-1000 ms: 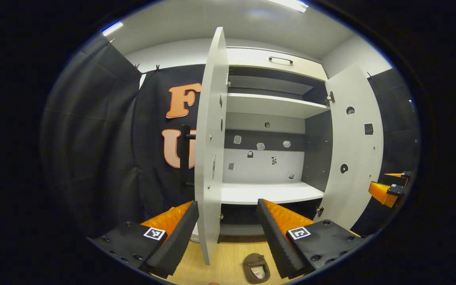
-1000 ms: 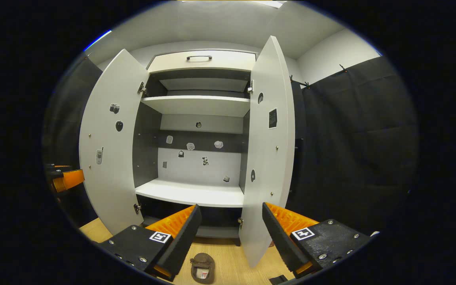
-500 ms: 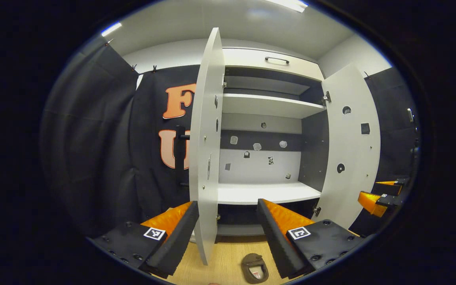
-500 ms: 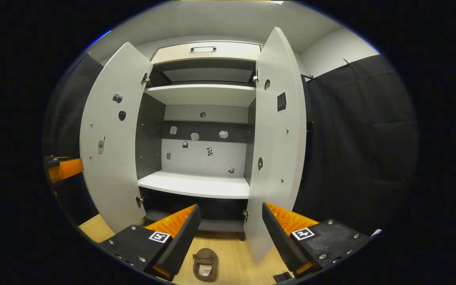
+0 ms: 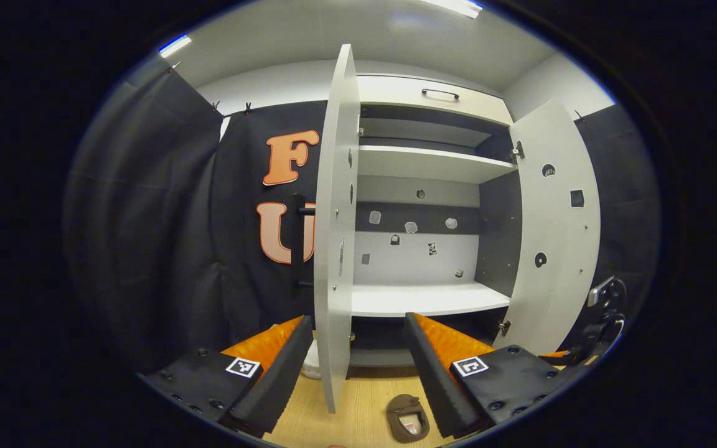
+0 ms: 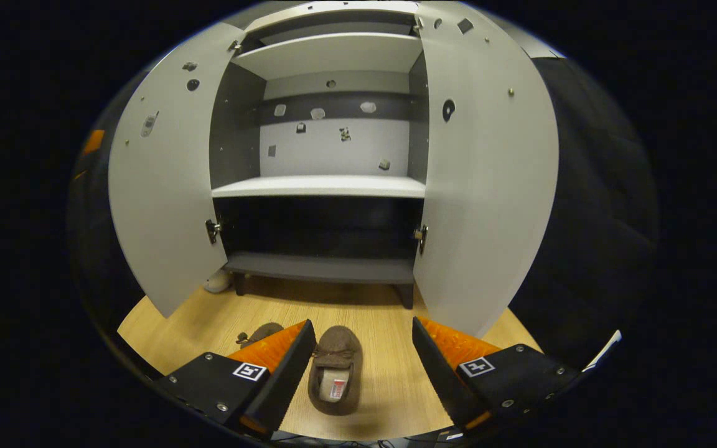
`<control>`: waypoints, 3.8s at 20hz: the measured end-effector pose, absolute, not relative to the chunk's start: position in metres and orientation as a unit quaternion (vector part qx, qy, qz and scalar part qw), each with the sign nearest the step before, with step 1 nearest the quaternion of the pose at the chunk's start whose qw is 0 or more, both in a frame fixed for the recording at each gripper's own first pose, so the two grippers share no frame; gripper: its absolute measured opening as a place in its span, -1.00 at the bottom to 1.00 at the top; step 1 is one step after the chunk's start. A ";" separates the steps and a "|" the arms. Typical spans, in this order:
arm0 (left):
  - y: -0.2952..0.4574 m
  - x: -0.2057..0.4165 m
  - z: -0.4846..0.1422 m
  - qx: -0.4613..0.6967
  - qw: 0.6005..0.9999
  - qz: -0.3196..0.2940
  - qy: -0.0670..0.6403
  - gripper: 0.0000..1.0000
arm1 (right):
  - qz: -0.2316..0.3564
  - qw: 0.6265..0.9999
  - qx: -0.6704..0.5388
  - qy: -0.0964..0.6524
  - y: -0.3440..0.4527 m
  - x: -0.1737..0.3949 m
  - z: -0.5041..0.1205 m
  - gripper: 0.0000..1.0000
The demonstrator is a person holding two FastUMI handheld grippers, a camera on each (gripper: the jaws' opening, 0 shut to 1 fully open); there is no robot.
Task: Grab one shoe with the right hand and put it into the shoe cabinet, grab the other shoe with the left hand and put it into the shoe cabinet; then close the right door with the right hand and the left door with the left hand.
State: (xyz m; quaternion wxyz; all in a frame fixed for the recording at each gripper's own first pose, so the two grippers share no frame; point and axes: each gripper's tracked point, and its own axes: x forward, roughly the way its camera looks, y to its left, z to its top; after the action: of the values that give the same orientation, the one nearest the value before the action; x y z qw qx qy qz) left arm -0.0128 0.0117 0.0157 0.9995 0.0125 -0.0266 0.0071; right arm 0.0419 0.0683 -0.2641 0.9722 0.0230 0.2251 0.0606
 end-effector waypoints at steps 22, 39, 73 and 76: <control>0.032 -0.020 -0.017 0.035 0.999 0.032 0.015 0.97 | 0.035 0.913 0.072 0.400 0.083 0.071 -0.440 -0.92; 0.025 -0.017 -0.032 0.044 0.999 0.008 0.011 0.93 | 0.076 0.962 0.115 0.236 0.102 0.072 -0.153 -0.95; 0.010 0.015 -0.059 0.023 0.999 0.001 0.045 0.89 | 0.018 0.979 0.094 0.179 0.102 0.361 -0.049 0.34; 0.001 0.014 -0.063 0.013 0.999 -0.008 0.051 0.93 | 0.035 0.985 0.094 0.144 0.105 0.312 -0.034 0.73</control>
State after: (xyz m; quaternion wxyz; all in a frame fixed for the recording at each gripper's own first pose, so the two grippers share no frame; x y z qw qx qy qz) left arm 0.0137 0.0013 -0.0632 0.9986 0.0130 0.0512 -0.0080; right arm 0.3115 0.1055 -0.0343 0.9845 0.0937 0.1438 0.0352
